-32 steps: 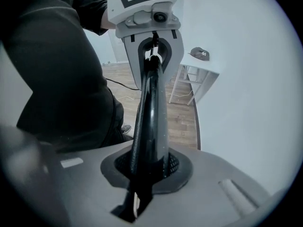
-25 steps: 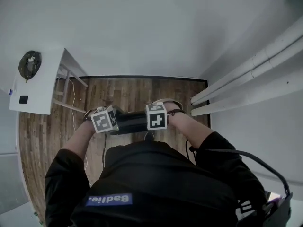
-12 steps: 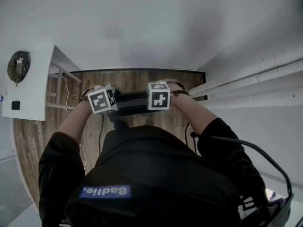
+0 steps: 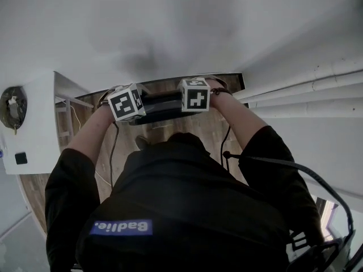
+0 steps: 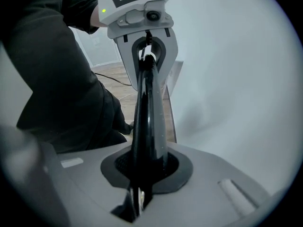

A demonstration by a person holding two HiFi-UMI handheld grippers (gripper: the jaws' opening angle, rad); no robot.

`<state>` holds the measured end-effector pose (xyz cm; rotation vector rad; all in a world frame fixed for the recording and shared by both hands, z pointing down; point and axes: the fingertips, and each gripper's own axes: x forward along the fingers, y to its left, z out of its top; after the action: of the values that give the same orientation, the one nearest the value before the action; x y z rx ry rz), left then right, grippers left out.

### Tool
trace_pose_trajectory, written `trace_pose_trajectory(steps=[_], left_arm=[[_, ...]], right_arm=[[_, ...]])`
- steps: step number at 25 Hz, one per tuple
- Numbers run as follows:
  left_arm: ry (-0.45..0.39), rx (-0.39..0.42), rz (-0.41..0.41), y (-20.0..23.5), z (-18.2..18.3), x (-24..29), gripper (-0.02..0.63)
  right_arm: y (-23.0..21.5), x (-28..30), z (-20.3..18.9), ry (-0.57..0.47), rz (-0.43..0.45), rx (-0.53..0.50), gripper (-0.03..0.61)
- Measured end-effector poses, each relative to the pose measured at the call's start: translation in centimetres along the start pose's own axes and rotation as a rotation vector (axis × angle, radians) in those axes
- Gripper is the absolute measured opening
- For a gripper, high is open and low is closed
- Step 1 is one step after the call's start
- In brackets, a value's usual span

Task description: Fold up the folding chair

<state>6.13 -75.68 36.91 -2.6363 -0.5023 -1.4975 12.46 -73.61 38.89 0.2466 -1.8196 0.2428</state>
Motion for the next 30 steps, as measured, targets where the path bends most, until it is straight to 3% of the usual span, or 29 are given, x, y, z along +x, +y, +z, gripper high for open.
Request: trace_pose_trajectory(steps=[10,17,30], left_arm=[[0.068,0.023,0.025,8.4,-0.2,0.0,0.069],[0.080,-0.028,0.028,13.4,-0.3,0.9,0.069],[0.079,0.007,-0.024,18.7,-1.1,0.8,0.069]], right_arm=[[-8.0,0.7,-0.1,-0.015,0.003,0.011,0.043],[-13.3,1.4,-0.8,-0.027,0.018,-0.028,0.044],[-18.0,2.1,-0.3,-0.029,0.028,0.016,0.046]])
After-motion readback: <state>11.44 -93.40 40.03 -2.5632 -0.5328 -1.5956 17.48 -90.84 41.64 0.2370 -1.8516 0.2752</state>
